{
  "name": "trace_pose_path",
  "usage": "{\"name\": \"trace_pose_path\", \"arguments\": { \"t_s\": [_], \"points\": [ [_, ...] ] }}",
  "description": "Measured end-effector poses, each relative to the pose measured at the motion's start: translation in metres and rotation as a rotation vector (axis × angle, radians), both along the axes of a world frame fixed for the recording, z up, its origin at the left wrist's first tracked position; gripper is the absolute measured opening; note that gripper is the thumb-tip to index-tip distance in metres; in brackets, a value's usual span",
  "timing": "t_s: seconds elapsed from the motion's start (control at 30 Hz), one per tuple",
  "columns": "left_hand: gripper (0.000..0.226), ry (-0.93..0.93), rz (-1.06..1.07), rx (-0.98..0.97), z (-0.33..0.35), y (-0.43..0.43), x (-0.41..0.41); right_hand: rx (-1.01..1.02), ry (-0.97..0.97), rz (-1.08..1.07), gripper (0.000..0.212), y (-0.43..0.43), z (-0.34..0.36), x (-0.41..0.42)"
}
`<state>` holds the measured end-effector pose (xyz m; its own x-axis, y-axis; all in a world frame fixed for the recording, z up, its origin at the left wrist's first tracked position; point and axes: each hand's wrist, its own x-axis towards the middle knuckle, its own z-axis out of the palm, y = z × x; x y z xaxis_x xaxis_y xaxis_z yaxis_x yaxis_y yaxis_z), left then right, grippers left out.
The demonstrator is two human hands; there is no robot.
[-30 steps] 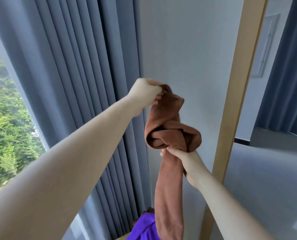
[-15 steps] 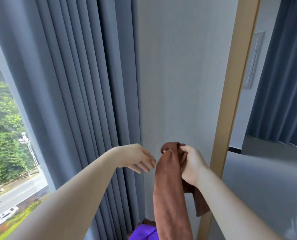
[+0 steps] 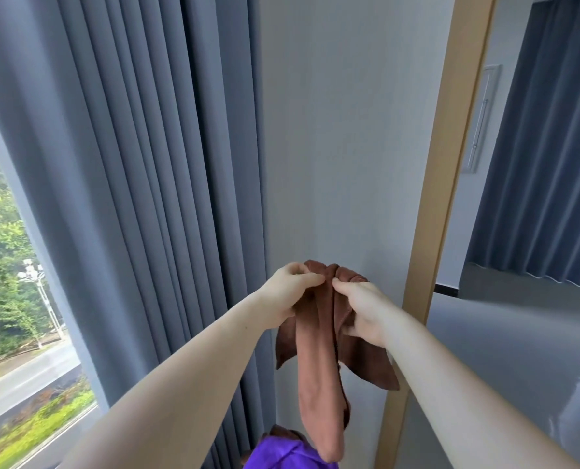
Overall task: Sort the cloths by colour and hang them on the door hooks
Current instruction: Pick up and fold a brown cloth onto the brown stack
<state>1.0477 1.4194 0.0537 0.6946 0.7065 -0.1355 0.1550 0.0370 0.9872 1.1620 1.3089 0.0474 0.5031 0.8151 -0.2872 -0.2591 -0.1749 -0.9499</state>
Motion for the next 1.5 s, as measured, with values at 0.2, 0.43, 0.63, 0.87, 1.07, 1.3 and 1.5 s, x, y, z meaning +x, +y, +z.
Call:
{"name": "trace_pose_path", "arguments": {
  "t_s": [0.2,0.43,0.63,0.87,1.07,1.3,1.5],
  "points": [
    [0.023,-0.027,0.086,-0.084,0.016,-0.003,0.0,0.04,-0.063,-0.041,0.026,-0.004,0.011,0.019],
    [0.021,-0.067,0.248,-0.024,0.026,0.015,-0.01,0.194,0.072,-0.278,0.038,-0.022,0.021,0.056],
    [0.017,-0.135,0.274,-0.094,0.05,0.007,-0.007,0.178,0.038,0.126,0.065,-0.028,0.004,0.048],
    [0.017,-0.026,0.321,0.116,0.059,0.025,-0.018,0.251,-0.035,-0.151,0.029,-0.021,0.018,0.062],
    [0.055,-0.115,0.371,0.0,0.058,0.041,-0.032,0.358,0.04,-0.127,0.027,-0.035,0.044,0.077],
    [0.055,-0.195,0.332,-0.02,0.066,0.038,-0.038,0.35,-0.053,-0.089,0.029,-0.043,0.051,0.077],
    [0.06,0.134,0.329,0.05,0.063,0.048,-0.056,0.42,-0.071,-0.059,0.032,-0.056,0.069,0.092]
  ]
}}
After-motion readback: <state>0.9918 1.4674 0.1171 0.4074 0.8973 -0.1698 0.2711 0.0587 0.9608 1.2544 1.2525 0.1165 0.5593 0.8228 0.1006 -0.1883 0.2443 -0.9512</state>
